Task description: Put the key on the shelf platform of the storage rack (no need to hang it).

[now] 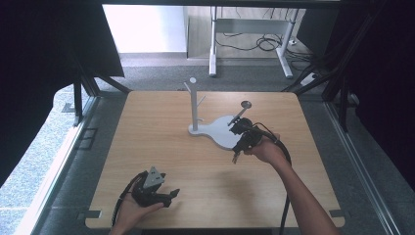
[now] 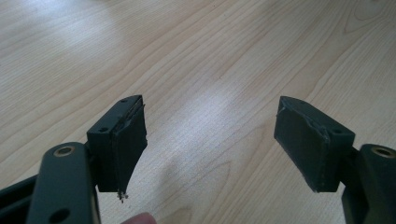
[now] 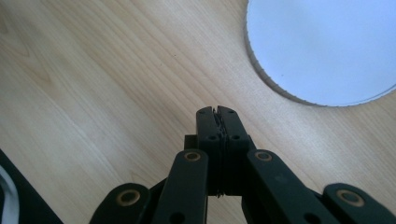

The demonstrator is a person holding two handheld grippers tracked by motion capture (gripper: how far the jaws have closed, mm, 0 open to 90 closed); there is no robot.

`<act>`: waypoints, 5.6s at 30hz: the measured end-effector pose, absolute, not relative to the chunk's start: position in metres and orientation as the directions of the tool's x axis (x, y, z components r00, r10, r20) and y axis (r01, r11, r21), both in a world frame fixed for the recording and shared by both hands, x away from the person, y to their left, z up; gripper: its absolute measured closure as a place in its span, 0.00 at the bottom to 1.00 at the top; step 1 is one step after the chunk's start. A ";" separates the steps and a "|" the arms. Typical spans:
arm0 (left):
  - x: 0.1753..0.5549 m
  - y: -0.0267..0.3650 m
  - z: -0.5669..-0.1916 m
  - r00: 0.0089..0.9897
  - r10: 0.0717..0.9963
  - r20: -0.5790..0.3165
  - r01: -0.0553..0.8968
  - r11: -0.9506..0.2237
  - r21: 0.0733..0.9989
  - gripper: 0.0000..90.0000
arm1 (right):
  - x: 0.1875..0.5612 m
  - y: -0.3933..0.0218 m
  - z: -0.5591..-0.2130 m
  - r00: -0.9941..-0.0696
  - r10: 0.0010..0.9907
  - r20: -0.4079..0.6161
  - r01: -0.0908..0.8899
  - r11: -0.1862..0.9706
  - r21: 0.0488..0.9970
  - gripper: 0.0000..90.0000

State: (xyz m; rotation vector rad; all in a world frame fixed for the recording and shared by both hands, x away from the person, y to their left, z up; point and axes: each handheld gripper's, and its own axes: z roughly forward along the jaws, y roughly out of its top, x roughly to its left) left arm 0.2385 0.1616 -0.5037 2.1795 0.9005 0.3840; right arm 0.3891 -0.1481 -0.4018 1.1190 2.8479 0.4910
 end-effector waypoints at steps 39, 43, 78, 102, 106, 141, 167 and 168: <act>0.240 0.164 -0.505 0.705 0.709 -0.011 0.493 -0.479 0.726 0.28 | 0.439 -0.137 -0.404 -0.687 0.722 0.081 0.707 0.639 0.303 1.00; 0.240 0.165 -0.505 0.706 0.708 -0.008 0.493 -0.484 0.723 0.28 | 0.442 -0.137 -0.404 -0.684 0.725 0.080 0.710 0.636 0.301 1.00; 0.240 0.167 -0.504 0.704 0.710 -0.008 0.491 -0.479 0.727 0.28 | 0.490 -0.140 -0.425 -0.624 0.777 0.085 0.762 0.580 0.289 1.00; 0.240 0.168 -0.506 0.702 0.712 -0.009 0.495 -0.480 0.724 0.28 | 0.508 -0.146 -0.450 -0.574 0.816 0.064 0.787 0.528 0.320 0.99; 0.241 0.168 -0.506 0.701 0.713 -0.010 0.496 -0.478 0.725 0.28 | 0.511 -0.147 -0.460 -0.563 0.824 0.066 0.794 0.517 0.320 0.99; 0.242 0.166 -0.511 0.708 0.707 0.000 0.501 -0.501 0.706 0.28 | 0.480 -0.151 -0.440 -0.609 0.792 0.034 0.716 0.531 0.453 0.59; 0.243 0.165 -0.514 0.704 0.710 -0.002 0.509 -0.503 0.698 0.28 | 0.374 -0.193 -0.439 -0.716 0.694 0.071 0.593 0.552 0.586 0.55; 0.243 0.165 -0.514 0.706 0.708 0.002 0.506 -0.507 0.698 0.28 | 0.370 -0.195 -0.441 -0.715 0.696 0.071 0.592 0.548 0.590 0.55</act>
